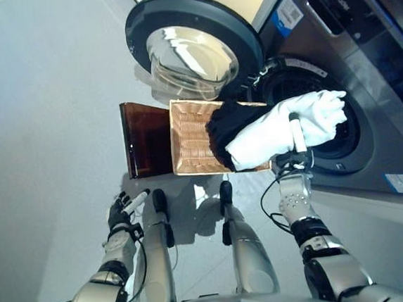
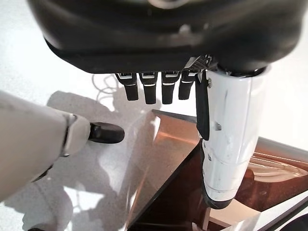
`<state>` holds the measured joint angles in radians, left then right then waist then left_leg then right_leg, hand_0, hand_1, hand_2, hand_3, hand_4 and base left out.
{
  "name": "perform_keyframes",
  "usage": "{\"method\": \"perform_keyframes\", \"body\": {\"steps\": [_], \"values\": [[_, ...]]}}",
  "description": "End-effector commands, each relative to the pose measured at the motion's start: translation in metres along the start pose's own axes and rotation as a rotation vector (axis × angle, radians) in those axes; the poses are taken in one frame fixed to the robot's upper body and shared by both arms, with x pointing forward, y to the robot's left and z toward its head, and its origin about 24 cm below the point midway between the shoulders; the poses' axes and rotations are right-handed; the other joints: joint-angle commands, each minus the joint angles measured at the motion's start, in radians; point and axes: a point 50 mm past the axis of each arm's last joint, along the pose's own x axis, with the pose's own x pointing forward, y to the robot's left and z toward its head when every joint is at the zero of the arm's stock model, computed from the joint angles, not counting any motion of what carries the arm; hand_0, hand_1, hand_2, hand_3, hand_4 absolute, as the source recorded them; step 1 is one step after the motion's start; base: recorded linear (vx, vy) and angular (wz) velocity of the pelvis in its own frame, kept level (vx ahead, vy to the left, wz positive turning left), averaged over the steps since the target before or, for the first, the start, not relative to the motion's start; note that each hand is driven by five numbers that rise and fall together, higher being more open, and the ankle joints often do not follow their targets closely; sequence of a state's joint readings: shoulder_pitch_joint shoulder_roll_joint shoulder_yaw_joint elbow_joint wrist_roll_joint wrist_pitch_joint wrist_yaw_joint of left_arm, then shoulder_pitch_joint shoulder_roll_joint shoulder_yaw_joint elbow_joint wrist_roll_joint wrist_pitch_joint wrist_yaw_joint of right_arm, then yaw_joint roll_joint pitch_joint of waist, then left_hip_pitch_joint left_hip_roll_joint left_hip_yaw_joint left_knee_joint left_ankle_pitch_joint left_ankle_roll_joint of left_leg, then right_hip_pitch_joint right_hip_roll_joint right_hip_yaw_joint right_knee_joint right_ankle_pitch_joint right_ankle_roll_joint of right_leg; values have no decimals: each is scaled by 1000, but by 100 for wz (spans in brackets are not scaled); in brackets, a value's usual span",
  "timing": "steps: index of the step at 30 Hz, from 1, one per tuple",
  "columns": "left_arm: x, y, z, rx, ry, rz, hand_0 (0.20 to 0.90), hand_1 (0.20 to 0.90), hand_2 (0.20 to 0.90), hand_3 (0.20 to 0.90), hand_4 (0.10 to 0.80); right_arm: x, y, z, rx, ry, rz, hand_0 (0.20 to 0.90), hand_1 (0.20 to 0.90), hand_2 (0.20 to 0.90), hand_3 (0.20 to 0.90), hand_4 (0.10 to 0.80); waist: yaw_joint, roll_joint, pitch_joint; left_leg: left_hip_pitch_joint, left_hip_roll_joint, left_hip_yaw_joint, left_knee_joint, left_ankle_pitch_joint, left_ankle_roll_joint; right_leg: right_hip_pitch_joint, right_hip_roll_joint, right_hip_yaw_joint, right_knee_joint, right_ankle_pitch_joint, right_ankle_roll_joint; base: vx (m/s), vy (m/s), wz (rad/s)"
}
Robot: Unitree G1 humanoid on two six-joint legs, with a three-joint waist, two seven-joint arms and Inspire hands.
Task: Pick up the clothes and place them into the washing machine
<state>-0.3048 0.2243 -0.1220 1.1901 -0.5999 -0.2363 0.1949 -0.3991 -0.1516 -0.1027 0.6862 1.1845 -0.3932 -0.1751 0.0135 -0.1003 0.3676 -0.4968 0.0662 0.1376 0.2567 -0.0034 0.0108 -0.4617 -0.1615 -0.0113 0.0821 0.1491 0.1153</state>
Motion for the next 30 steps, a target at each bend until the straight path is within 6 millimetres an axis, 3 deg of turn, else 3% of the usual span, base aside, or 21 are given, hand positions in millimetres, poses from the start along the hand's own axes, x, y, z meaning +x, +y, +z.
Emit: {"method": "perform_keyframes", "body": {"steps": [1, 4, 8, 16, 20, 22, 30], "values": [[-5, 14, -19, 23, 45, 40, 900, 900, 900, 900, 800, 16, 22, 100, 100, -419, 123, 200, 200, 200, 200, 300, -5, 54, -78, 70, 5, -59, -80, -21, -49, 63, -7, -10, 102, -108, 27, 0, 0, 0], [-6, 18, -22, 41, 55, 36, 900, 900, 900, 900, 800, 25, 18, 114, 100, -435, 79, 200, 200, 200, 200, 300, 3, 59, -77, 69, 4, -60, -80, -19, -51, 64, -7, -9, 102, -111, 25, 0, 0, 0], [-7, 24, -25, 57, 68, 36, 900, 900, 900, 900, 800, 36, 26, 129, 89, -432, 63, 200, 200, 200, 200, 300, 16, 68, -69, 63, 4, -60, -83, -10, -54, 53, -5, -5, 106, -113, 21, 0, 0, 0], [-7, 17, -25, 55, 56, -5, 900, 900, 900, 900, 800, 44, 43, 129, 13, -390, 88, 200, 200, 200, 200, 300, 33, 91, -39, 62, 1, -57, -91, -2, -56, 45, -3, -1, 114, -119, 17, -3, -4, -2], [-8, 12, -25, 55, 54, -24, 900, 900, 900, 900, 800, 44, 48, 113, -119, -324, 118, 200, 200, 200, 200, 300, 36, 96, -28, 59, 0, -53, -92, 3, -55, 37, -3, 0, 119, -117, 13, 0, 0, 0], [-8, 10, -24, 55, 49, -28, 900, 900, 900, 900, 800, 41, 48, 94, -210, -259, 152, 200, 200, 200, 200, 300, 36, 96, -24, 59, 2, -50, -93, 6, -54, 32, -3, 2, 120, -114, 12, 0, 0, 0], [-6, 2, -18, 57, 32, -51, 900, 900, 900, 900, 800, 37, 46, 51, -296, -103, 176, 200, 200, 200, 200, 300, 40, 99, -20, 48, 3, -45, -82, 3, -53, 15, -3, 8, 130, -114, 6, -9, 4, -2]]}}
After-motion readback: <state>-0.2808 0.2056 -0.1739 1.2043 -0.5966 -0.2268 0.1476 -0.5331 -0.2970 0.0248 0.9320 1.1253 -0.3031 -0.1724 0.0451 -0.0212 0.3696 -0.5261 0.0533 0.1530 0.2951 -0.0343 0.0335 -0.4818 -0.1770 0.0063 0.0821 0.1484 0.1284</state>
